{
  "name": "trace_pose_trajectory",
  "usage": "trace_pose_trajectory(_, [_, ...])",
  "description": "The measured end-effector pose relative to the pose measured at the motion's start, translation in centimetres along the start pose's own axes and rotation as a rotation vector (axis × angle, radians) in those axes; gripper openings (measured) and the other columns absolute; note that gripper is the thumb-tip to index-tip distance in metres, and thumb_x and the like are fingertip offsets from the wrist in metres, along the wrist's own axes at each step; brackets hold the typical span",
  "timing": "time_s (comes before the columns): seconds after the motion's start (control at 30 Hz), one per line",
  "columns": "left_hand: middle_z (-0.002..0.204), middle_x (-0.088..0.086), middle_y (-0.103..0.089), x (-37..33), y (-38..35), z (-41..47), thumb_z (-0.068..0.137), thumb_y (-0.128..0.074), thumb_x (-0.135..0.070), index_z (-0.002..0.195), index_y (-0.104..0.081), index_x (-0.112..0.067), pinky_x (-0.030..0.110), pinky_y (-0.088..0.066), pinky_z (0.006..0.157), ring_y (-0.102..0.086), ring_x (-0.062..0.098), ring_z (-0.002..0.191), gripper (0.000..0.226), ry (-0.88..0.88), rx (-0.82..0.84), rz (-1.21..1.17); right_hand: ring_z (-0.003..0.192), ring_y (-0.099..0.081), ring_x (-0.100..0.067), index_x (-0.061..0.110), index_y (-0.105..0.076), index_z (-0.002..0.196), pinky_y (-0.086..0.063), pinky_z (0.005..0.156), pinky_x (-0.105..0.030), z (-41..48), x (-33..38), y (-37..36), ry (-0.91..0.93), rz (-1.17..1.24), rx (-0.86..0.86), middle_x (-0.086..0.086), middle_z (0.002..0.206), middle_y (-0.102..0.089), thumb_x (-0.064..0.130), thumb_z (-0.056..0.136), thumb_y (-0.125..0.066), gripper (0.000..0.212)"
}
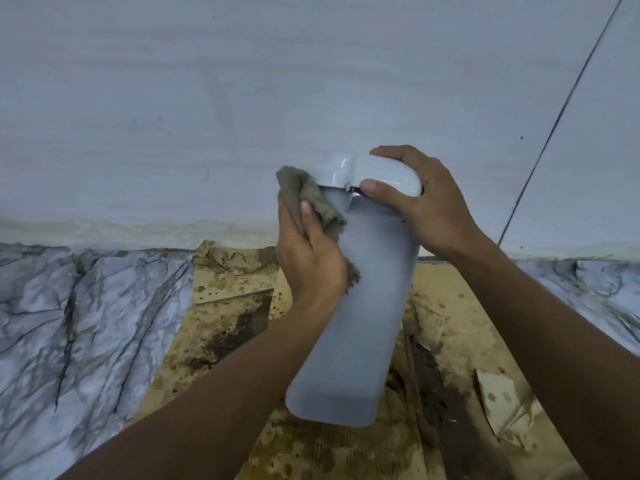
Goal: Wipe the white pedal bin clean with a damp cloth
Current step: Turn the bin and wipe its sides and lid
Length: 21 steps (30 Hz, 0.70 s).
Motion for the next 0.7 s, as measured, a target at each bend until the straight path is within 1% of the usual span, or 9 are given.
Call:
trace_pose_trajectory(0.07, [0.12,-0.02,-0.063,-1.6,0.1,1.2,0.108,-0.035,-0.035,0.147,-0.046,-0.028,0.013,-0.048,0.088,-0.057,-0.014,0.104,0.04,-0.034,0.026,0.001,0.114,-0.052,-0.012,0.036,-0.06,0.124,-0.045,0.1,-0.043,-0.8,0.7,-0.5,0.034,-0.041,0.014,0.019,0.124,-0.061,0.069,0.076,-0.06,0.058])
trace_pose_trajectory(0.17, [0.112,-0.032,-0.056,-3.1,-0.1,3.0,0.108,-0.038,-0.035,0.14,-0.052,-0.033,0.002,-0.04,0.085,-0.049,-0.026,0.097,0.035,-0.098,0.178,0.108,0.115,-0.048,-0.009,0.034,-0.056,0.131,-0.042,0.103,-0.04,-1.4,1.7,-0.5,0.065,-0.144,0.084,0.017,0.13,-0.057,0.068,0.077,-0.059,0.064])
trace_pose_trajectory(0.23, [0.114,-0.031,-0.056,-3.9,0.0,3.9,0.108,-0.041,-0.033,0.139,-0.056,-0.031,0.0,-0.038,0.086,-0.052,-0.021,0.098,0.035,-0.125,0.301,0.174,0.115,-0.047,-0.008,0.033,-0.055,0.134,-0.042,0.101,-0.035,-1.8,1.8,0.3,0.051,-0.166,0.136,0.02,0.129,-0.056,0.065,0.077,-0.061,0.065])
trace_pose_trajectory(0.33, [0.119,-0.018,-0.063,-5.1,0.0,5.0,0.106,-0.043,-0.029,0.128,-0.065,-0.027,0.015,-0.047,0.087,-0.058,0.002,0.105,0.031,-0.081,0.472,0.314,0.113,-0.047,-0.004,0.035,-0.059,0.13,-0.045,0.098,-0.028,-3.2,1.7,1.4,0.034,-0.073,0.157,0.029,0.121,-0.052,0.064,0.075,-0.066,0.063])
trace_pose_trajectory(0.4, [0.113,-0.002,-0.07,-5.6,-0.3,5.6,0.103,-0.045,-0.023,0.112,-0.07,-0.016,0.038,-0.054,0.086,-0.064,0.02,0.1,0.028,-0.031,0.58,0.458,0.115,-0.049,-0.007,0.032,-0.059,0.127,-0.046,0.095,-0.027,-4.6,2.0,1.4,0.047,-0.045,0.146,0.016,0.123,-0.056,0.065,0.072,-0.069,0.065])
trace_pose_trajectory(0.43, [0.111,0.003,-0.071,-6.1,-0.5,5.6,0.1,-0.046,-0.02,0.109,-0.07,-0.013,0.043,-0.054,0.088,-0.065,0.025,0.1,0.027,-0.011,0.626,0.51,0.115,-0.05,-0.01,0.03,-0.057,0.124,-0.048,0.092,-0.03,-5.3,2.2,1.3,0.042,-0.028,0.149,0.01,0.124,-0.056,0.063,0.071,-0.072,0.064])
trace_pose_trajectory(0.5, [0.119,0.004,-0.069,-7.1,-0.8,4.8,0.096,-0.047,-0.014,0.115,-0.07,-0.014,0.039,-0.052,0.092,-0.062,0.028,0.107,0.03,-0.014,0.721,0.635,0.117,-0.049,-0.012,0.031,-0.051,0.121,-0.049,0.089,-0.035,-6.9,2.7,1.0,0.018,0.002,0.185,0.007,0.125,-0.052,0.059,0.07,-0.076,0.063])
trace_pose_trajectory(0.6, [0.125,0.007,-0.066,-7.2,-0.3,2.6,0.096,-0.048,-0.02,0.121,-0.067,-0.016,0.037,-0.049,0.091,-0.06,0.03,0.109,0.032,-0.115,0.816,0.86,0.123,-0.044,-0.009,0.035,-0.044,0.126,-0.046,0.096,-0.036,-10.0,4.0,0.1,0.072,-0.02,0.322,0.013,0.132,-0.046,0.055,0.074,-0.079,0.065])
trace_pose_trajectory(0.7, [0.122,0.002,-0.062,-6.6,1.2,-0.4,0.098,-0.049,-0.023,0.119,-0.064,-0.018,0.037,-0.045,0.093,-0.057,0.026,0.113,0.027,-0.213,0.841,0.884,0.128,-0.038,0.001,0.039,-0.039,0.129,-0.037,0.103,-0.024,-13.1,5.6,-0.1,0.155,-0.08,0.485,0.023,0.136,-0.04,0.055,0.076,-0.078,0.068])
Point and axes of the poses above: each hand's wrist, its own z-axis towards the middle knuckle, its own y-axis out of the back of the hand, x = y × z, the point moved 7 cm from there along z, towards the middle knuckle
